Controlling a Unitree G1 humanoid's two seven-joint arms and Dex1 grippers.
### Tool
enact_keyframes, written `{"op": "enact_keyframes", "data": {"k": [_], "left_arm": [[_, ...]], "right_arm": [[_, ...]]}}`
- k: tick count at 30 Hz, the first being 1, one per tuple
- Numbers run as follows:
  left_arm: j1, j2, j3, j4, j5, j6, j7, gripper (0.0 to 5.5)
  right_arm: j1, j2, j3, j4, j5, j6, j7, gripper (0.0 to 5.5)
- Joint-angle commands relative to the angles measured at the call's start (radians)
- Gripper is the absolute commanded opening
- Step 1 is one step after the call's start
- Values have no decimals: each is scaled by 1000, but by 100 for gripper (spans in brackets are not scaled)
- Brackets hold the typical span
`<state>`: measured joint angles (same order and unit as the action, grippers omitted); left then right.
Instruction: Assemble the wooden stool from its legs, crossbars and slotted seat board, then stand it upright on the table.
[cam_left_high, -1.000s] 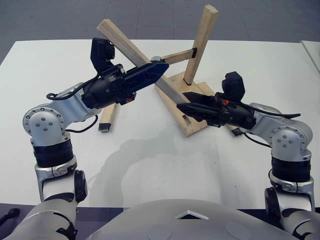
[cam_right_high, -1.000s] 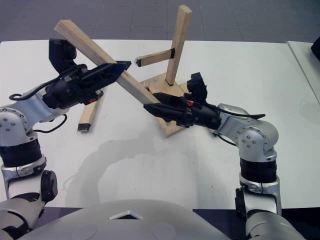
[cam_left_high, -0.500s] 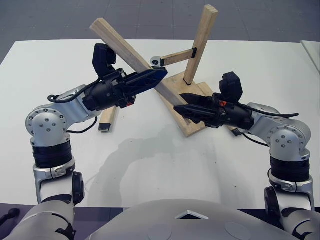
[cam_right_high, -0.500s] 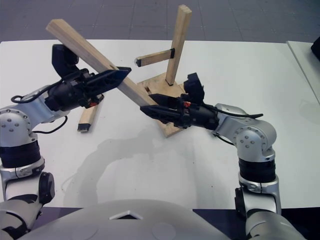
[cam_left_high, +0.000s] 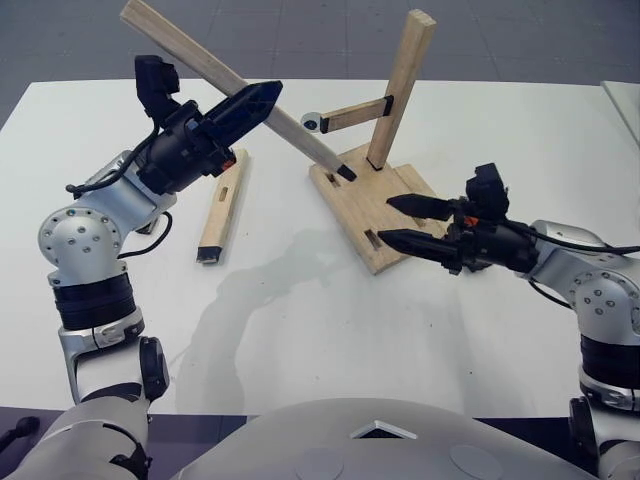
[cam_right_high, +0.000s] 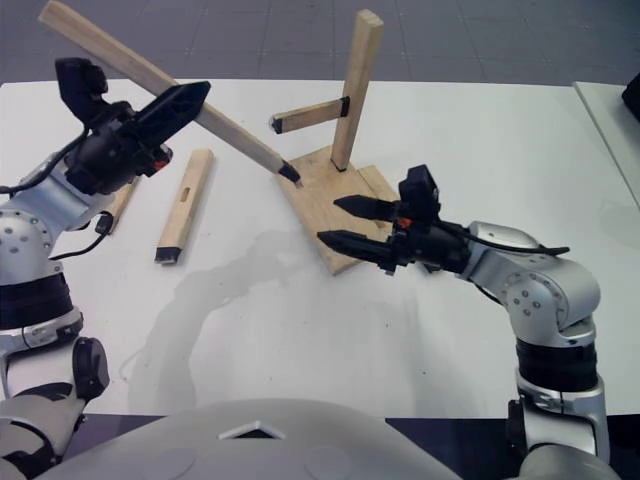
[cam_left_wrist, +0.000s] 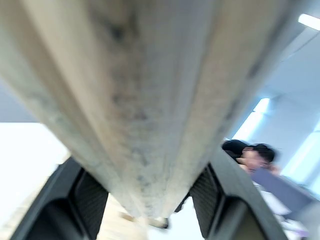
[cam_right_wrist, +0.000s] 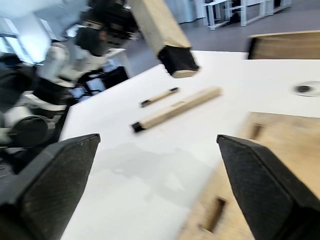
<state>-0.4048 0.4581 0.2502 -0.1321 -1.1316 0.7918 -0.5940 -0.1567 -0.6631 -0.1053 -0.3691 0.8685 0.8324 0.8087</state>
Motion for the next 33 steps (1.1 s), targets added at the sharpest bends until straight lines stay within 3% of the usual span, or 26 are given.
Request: {"op": "enact_keyframes", "data": {"k": [1, 4, 9, 20, 27, 33], "left_arm": [[60, 0, -91, 16, 246, -169, -34, 204], [74, -4, -117, 46, 359, -266, -66, 204], [68, -17, -121, 94, 434, -341, -104, 204], [82, -28, -109, 91, 452, -344, -114, 204], [63, -32, -122, 106, 475, -352, -117, 204], [54, -36, -145, 110, 513, -365, -139, 204]], "right_arm": [[-72, 8, 145, 79, -237, -75, -100, 495], [-116, 44, 296, 152, -391, -141, -105, 539], [-205, 99, 448, 302, -606, -214, -140, 540], [-134, 76, 318, 212, -622, -184, -155, 540], [-88, 8, 419, 182, -747, -200, -132, 540], [-140, 22, 504, 172, -834, -223, -109, 540]]}}
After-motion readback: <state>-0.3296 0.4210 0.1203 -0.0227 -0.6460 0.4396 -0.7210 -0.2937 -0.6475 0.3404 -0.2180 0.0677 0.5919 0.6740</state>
